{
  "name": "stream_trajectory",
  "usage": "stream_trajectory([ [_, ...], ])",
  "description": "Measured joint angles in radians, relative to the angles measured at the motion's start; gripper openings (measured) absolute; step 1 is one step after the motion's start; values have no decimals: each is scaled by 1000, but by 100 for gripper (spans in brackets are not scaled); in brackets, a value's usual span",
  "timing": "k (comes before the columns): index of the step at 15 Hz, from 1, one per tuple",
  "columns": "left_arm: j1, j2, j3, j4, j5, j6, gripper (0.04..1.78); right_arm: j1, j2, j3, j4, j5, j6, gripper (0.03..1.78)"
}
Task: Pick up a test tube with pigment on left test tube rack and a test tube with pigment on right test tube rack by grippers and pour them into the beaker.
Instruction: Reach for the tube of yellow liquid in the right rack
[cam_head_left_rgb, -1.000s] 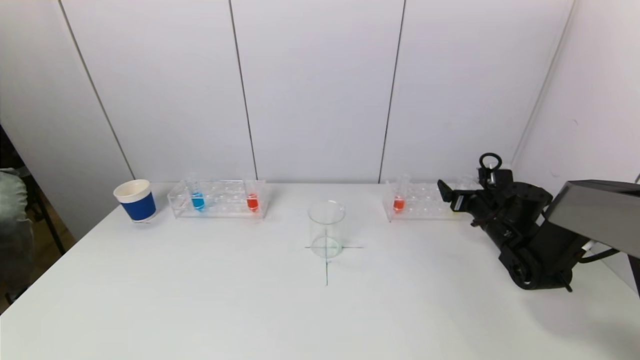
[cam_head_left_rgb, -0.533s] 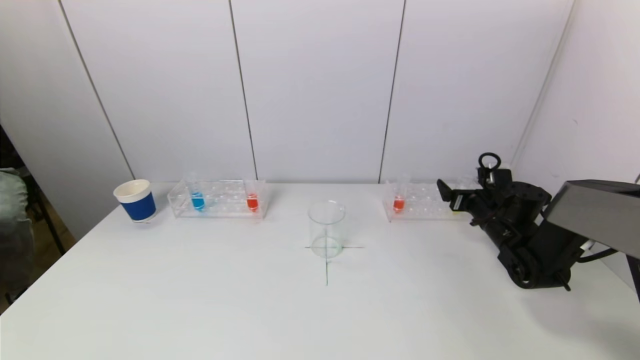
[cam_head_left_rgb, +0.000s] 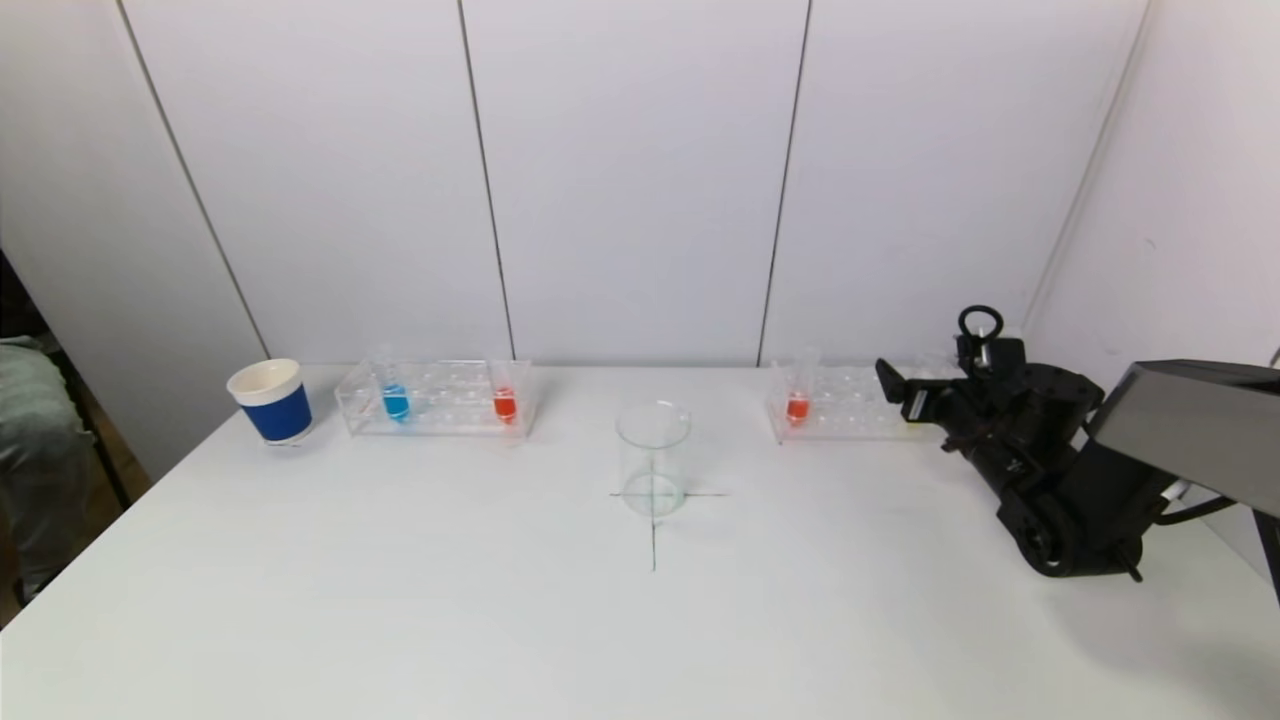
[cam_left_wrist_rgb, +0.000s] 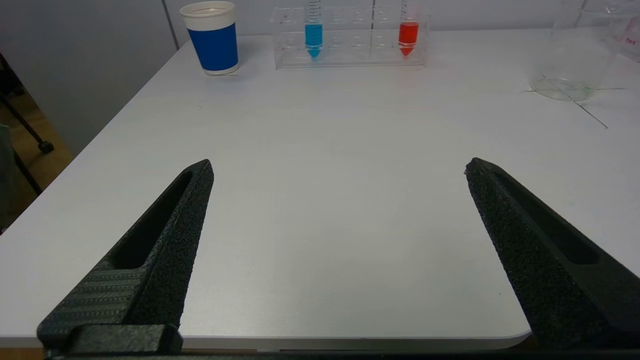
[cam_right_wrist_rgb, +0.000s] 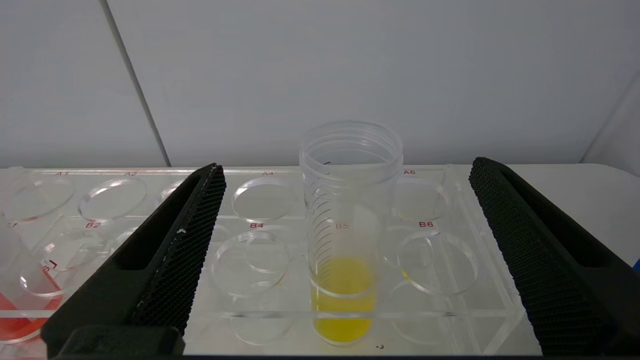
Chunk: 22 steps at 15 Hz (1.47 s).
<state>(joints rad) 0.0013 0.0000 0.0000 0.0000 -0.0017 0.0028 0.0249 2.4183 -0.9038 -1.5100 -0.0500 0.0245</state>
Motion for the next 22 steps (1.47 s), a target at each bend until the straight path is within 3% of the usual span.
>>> stream_trajectory([
  [8, 0, 0, 0, 0, 0, 0, 176, -2, 6, -2, -4, 0, 0, 177],
  [10, 0, 0, 0, 0, 0, 0, 176, -1, 11, -5, -11, 0, -5, 171],
  [13, 0, 0, 0, 0, 0, 0, 176, -1, 14, -7, -11, 0, -8, 141],
  [18, 0, 0, 0, 0, 0, 0, 176, 2, 17, -7, -8, 0, -8, 55],
  [22, 0, 0, 0, 0, 0, 0, 176, 2, 17, -8, -7, 0, -8, 48],
])
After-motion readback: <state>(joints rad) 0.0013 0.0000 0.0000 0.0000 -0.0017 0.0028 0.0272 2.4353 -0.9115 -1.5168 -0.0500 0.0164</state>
